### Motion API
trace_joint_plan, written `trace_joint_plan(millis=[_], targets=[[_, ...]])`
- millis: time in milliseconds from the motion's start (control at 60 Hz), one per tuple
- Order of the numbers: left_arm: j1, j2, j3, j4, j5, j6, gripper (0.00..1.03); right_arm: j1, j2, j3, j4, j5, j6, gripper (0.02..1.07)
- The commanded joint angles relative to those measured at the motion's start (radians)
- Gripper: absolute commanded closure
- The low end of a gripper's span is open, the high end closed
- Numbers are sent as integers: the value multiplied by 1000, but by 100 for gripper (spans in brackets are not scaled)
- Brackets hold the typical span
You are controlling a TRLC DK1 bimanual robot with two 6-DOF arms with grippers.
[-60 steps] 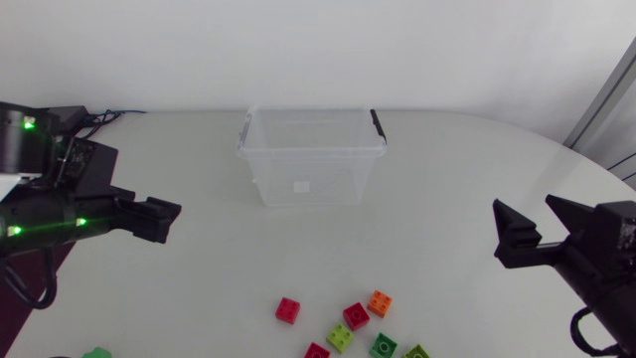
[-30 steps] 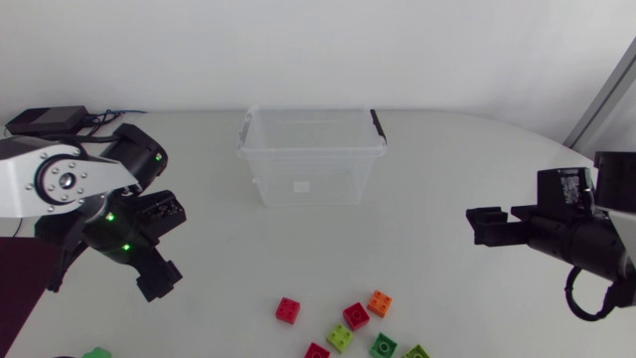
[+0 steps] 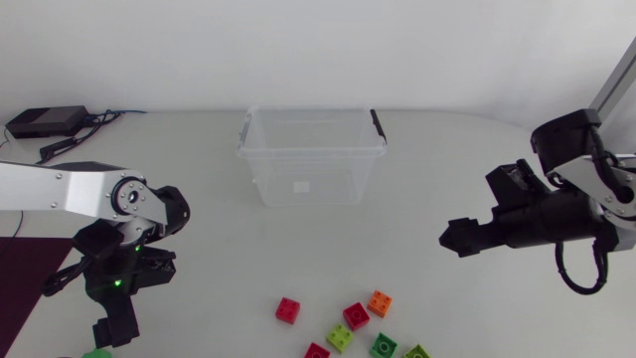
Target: Pick up the duplo bricks and place them in the container
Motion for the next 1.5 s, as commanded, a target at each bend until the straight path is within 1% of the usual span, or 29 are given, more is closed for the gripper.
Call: trace_joint_plan(millis=[0,133,233,283,400,483,550,583,617,650,667,683,700,717,733,750,767,783,817,883,967,1050,1100,1200,1350,1483], targets=[[4,49,-26,-35,-16,-29,10,19,29,26,-14,-14,-37,6],[-16,86,-43,-75,-17,-70,11,71,68,38,-37,-17,-63,6],[-12,134,-49,-77,-17,-88,15,112,82,60,-77,-11,-59,6],[-16,147,-53,-77,-11,-96,15,128,80,66,-90,3,-54,6],[-41,174,-61,-68,12,-108,15,149,83,67,-97,28,-46,6],[-35,204,-63,-46,13,-119,17,163,86,61,-103,49,-46,6],[-39,227,-78,-26,30,-122,17,170,88,54,-111,52,-46,6],[-39,238,-81,-17,39,-127,20,175,91,50,-114,55,-46,6],[-30,267,-90,0,45,-134,27,183,98,49,-123,57,-45,6],[-24,273,-92,9,49,-136,30,186,102,49,-125,57,-43,6],[-10,290,-98,21,53,-136,39,190,106,46,-134,57,-33,6],[-7,293,-98,26,59,-136,42,192,109,46,-137,55,-25,6],[1,301,-104,34,73,-136,52,201,109,40,-145,54,-19,6],[2,302,-107,38,84,-136,58,213,111,37,-159,54,-20,6],[2,302,-107,40,85,-136,59,223,111,35,-166,54,-20,6],[1,302,-112,44,98,-134,69,229,114,34,-179,54,-22,6],[1,302,-112,44,99,-134,70,232,114,32,-183,55,-23,6],[-1,302,-115,50,118,-134,78,241,120,32,-203,55,-27,6],[-4,299,-118,55,136,-131,79,256,125,32,-231,55,-33,6],[-7,299,-118,69,144,-127,80,276,134,34,-278,55,-45,7],[-7,282,-99,73,153,-118,83,321,134,27,-366,52,-46,7],[-1,264,-64,61,173,-115,84,365,129,14,-392,44,-46,7],[1,252,-43,58,176,-113,84,404,140,12,-415,21,-46,7],[2,220,9,57,180,-113,84,456,206,17,-429,12,-39,10],[4,187,55,55,184,-115,84,528,289,18,-429,-17,-34,10],[5,147,135,52,200,-118,84,592,358,32,-426,-26,-17,10]])
